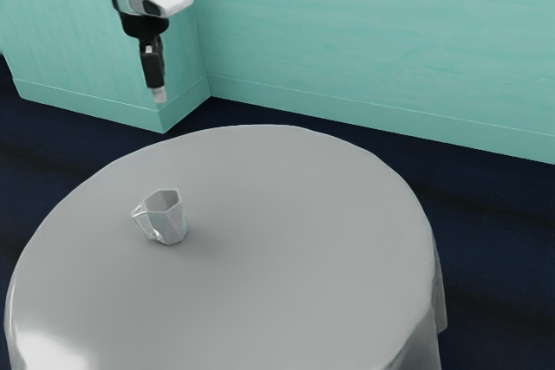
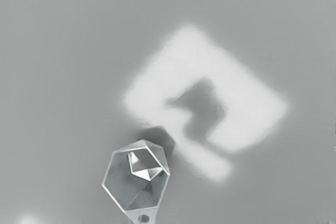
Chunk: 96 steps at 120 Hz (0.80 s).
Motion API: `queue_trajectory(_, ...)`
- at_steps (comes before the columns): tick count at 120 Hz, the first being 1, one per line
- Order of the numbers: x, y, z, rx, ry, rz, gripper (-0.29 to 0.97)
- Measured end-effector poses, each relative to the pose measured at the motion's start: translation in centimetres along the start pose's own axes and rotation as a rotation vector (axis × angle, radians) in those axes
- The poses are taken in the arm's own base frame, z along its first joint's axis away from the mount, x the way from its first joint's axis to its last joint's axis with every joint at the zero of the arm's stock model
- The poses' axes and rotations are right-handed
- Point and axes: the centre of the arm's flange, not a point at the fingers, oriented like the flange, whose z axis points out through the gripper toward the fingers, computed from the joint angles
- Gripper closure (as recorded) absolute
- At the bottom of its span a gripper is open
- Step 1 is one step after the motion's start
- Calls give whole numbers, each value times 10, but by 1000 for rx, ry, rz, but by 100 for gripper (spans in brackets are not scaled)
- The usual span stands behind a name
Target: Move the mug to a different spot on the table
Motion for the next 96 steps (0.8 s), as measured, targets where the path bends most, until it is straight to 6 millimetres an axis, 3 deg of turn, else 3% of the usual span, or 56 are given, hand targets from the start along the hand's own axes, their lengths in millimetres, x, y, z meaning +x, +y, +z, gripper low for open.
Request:
queue_trajectory(36, 5, 5, -1, 1, 1, 42, 0)
queue_trajectory(47, 2, 4, 12, -21, -18, 43, 0)
queue_trajectory(80, -66, 25, 38, -91, -48, -44, 0)
queue_trajectory(96, -91, 17, 62, -117, -53, -104, 0)
